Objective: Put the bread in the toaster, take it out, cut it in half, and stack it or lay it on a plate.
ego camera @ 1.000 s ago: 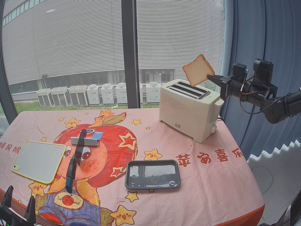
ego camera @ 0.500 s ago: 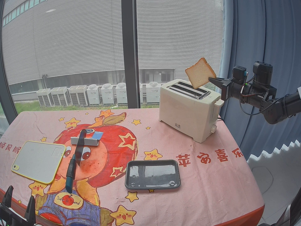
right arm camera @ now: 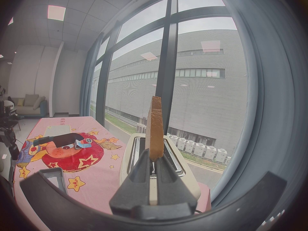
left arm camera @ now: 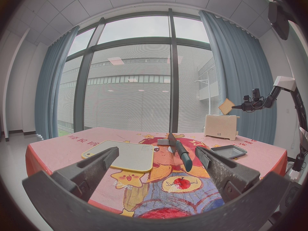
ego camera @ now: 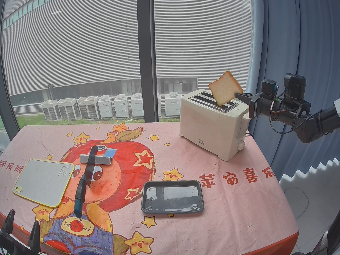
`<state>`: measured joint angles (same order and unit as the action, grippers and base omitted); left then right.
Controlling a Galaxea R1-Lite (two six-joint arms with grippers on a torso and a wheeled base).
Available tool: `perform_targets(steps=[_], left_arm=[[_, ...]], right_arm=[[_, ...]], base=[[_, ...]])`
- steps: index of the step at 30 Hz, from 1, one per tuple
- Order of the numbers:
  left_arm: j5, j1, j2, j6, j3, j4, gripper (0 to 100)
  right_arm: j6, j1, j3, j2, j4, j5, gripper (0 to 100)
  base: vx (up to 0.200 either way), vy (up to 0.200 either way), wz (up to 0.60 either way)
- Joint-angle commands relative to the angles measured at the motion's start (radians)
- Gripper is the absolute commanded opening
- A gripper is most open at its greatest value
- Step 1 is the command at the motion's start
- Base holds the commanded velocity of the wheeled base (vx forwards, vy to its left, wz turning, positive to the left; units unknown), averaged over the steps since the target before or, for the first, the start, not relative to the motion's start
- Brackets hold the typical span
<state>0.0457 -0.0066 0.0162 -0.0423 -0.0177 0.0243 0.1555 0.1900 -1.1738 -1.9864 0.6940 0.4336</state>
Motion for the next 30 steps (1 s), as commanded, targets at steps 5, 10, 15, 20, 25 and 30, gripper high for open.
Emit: perform_targets(steps=[5,10,15,20,25,30], left_arm=[[0.0,-0.001,-0.01,-0.001,0.015,0.0,100],[0.0,-0.001,-0.01,-0.001,0.015,0.0,100],[0.0,-0.001,-0.01,-0.001,0.015,0.0,100],[0.0,-0.001,-0.01,-0.001,0.015,0.0,100],[0.0,0.0,-0.01,-0.001,0.015,0.0,100],[0.0,-0.001,-0.01,-0.001,0.015,0.0,100]], right_arm=[[0.01,0.003,0.019,-0.002,0.001,0.0,0],[0.012,0.003,0.02,-0.005,-0.001,0.0,0],[0.01,0.005,0.02,-0.008,-0.002,0.0,0],[0.01,0.009,0.017,-0.023,-0.001,-0.001,0],[0.01,0.012,0.014,-0.037,-0.001,-0.001,0],[0.01,0.012,0.008,-0.052,-0.001,-0.001,0]], base=[[0.0,0.0,0.0],[0.0,0.0,0.0],[0.0,0.0,0.0],[0.0,0.0,0.0],[0.0,0.0,0.0],[0.0,0.0,0.0]])
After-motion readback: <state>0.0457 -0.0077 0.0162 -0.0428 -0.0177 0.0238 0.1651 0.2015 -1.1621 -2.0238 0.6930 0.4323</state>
